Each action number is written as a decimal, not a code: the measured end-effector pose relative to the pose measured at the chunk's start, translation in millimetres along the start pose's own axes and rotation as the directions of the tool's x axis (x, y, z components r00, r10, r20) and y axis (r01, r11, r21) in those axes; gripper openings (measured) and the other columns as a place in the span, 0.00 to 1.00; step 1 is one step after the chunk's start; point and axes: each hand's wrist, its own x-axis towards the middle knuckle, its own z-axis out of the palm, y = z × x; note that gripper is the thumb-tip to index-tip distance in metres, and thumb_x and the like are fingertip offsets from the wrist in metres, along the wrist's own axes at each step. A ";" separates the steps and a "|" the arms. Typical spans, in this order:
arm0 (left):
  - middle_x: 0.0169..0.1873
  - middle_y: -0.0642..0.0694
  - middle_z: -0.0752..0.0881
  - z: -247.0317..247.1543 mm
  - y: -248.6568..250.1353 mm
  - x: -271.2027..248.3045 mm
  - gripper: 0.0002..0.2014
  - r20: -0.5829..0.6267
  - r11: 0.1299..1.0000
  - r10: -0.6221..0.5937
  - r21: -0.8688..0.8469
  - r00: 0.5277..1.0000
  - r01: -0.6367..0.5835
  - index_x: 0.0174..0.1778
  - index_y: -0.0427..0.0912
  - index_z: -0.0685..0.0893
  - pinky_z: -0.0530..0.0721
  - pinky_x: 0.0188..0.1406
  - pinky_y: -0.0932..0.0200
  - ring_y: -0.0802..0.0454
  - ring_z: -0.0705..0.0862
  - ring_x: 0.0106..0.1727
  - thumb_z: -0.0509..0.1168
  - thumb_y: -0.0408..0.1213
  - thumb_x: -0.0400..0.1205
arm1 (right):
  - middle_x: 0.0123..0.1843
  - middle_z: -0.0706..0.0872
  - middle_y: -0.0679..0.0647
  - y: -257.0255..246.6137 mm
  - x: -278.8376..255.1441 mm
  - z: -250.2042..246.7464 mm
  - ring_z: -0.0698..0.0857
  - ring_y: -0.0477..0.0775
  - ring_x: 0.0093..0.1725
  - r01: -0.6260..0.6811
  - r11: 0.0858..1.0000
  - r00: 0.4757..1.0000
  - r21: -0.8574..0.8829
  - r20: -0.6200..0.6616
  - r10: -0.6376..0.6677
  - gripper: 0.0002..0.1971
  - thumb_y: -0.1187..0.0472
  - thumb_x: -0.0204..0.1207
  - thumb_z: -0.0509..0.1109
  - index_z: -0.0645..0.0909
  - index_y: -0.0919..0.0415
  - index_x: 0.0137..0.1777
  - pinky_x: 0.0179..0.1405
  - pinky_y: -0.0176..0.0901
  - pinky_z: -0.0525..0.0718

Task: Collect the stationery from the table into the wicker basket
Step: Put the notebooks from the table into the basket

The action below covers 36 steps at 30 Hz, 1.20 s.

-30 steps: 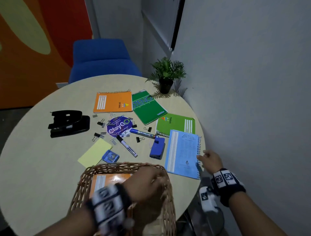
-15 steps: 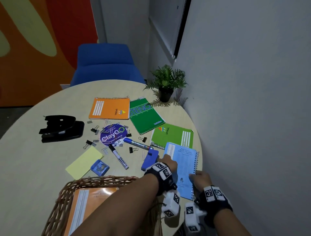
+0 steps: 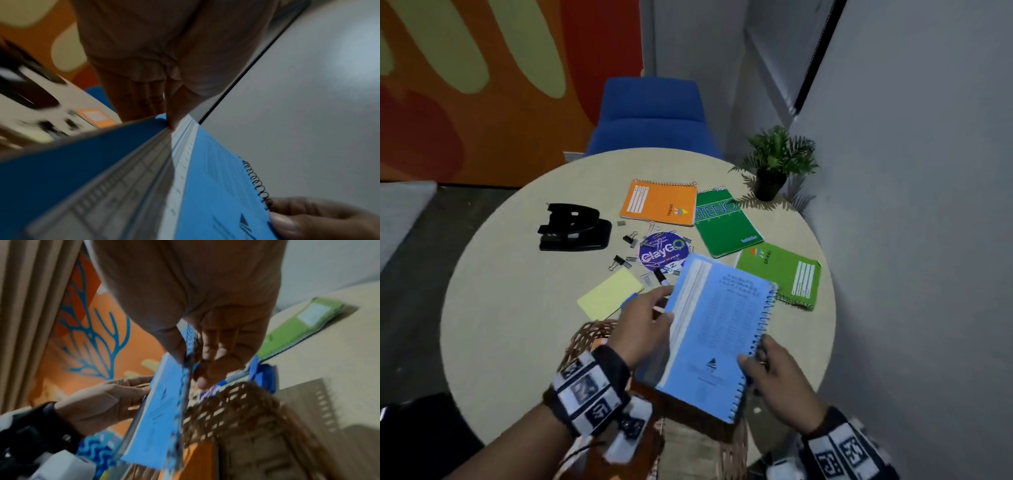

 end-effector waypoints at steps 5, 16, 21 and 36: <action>0.44 0.50 0.88 -44.1 -75.2 -58.1 0.26 -0.044 0.967 -0.120 0.221 0.992 0.127 0.69 0.56 0.72 0.76 0.36 0.59 0.48 0.86 0.40 0.64 0.29 0.76 | 0.43 0.90 0.38 -3.3 14.7 82.8 0.90 0.47 0.35 -0.096 0.984 0.943 -0.150 0.303 0.138 0.11 0.61 0.80 0.63 0.78 0.46 0.59 0.37 0.41 0.88; 0.79 0.37 0.62 -28.9 -120.8 -80.6 0.24 0.106 0.831 -0.174 0.549 0.979 0.088 0.75 0.42 0.67 0.82 0.63 0.40 0.34 0.71 0.75 0.60 0.41 0.83 | 0.49 0.92 0.59 15.9 47.2 146.5 0.88 0.53 0.33 -0.312 0.860 0.904 -0.405 0.151 0.399 0.10 0.61 0.74 0.72 0.85 0.65 0.52 0.46 0.52 0.91; 0.81 0.36 0.59 -17.3 -116.1 -91.6 0.18 0.417 0.573 -0.146 0.775 0.897 -0.267 0.64 0.48 0.78 0.83 0.58 0.38 0.35 0.70 0.73 0.62 0.46 0.79 | 0.56 0.90 0.54 8.1 52.7 151.4 0.89 0.54 0.51 -0.286 0.784 0.917 -0.551 0.080 0.392 0.15 0.55 0.70 0.76 0.85 0.61 0.54 0.47 0.45 0.89; 0.65 0.55 0.83 -52.1 -62.9 -28.5 0.17 0.607 0.761 -0.063 0.542 0.792 -0.356 0.66 0.50 0.81 0.79 0.63 0.61 0.57 0.83 0.62 0.60 0.47 0.83 | 0.26 0.88 0.56 -11.2 48.5 -5.7 0.83 0.48 0.25 -0.280 0.949 0.939 -0.149 -0.247 0.238 0.18 0.48 0.71 0.75 0.80 0.57 0.25 0.31 0.37 0.82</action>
